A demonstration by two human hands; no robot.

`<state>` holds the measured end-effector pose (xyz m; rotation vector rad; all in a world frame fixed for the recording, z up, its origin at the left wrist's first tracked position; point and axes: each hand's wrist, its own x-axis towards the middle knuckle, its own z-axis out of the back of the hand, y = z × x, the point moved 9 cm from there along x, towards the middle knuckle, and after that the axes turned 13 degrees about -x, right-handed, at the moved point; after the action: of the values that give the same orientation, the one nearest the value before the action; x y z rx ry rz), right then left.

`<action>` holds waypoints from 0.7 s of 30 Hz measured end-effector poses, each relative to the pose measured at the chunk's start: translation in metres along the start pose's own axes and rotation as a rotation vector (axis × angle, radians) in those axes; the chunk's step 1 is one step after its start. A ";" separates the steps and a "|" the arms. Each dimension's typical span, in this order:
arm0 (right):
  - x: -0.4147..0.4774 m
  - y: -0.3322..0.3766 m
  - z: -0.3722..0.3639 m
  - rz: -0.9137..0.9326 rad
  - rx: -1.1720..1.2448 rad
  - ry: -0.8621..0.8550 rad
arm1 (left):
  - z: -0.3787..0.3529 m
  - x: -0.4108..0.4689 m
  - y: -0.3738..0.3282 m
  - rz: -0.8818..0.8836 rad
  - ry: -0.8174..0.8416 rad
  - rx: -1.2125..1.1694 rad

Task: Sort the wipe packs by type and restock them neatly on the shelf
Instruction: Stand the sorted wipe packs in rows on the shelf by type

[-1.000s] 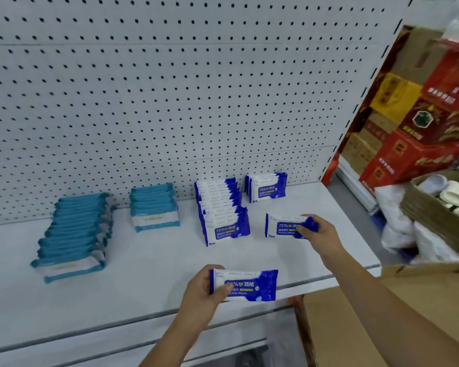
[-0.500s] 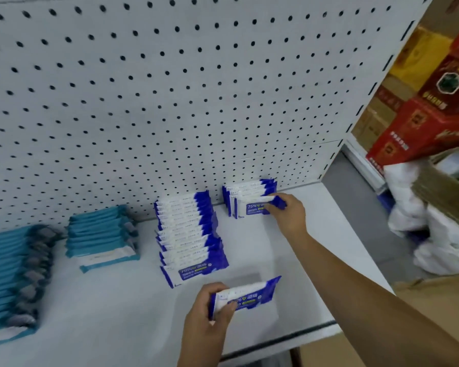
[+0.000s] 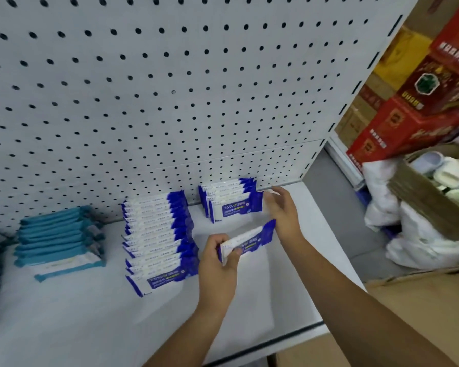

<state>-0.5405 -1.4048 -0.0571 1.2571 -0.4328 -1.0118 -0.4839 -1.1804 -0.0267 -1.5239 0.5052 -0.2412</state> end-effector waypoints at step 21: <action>0.018 -0.004 -0.030 0.150 -0.140 0.103 | -0.016 0.098 0.038 0.002 -0.390 0.055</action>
<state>-0.5098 -1.4021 -0.0742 1.1286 -0.3647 -0.8320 -0.4114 -1.2373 -0.0795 -1.4704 0.1881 0.0451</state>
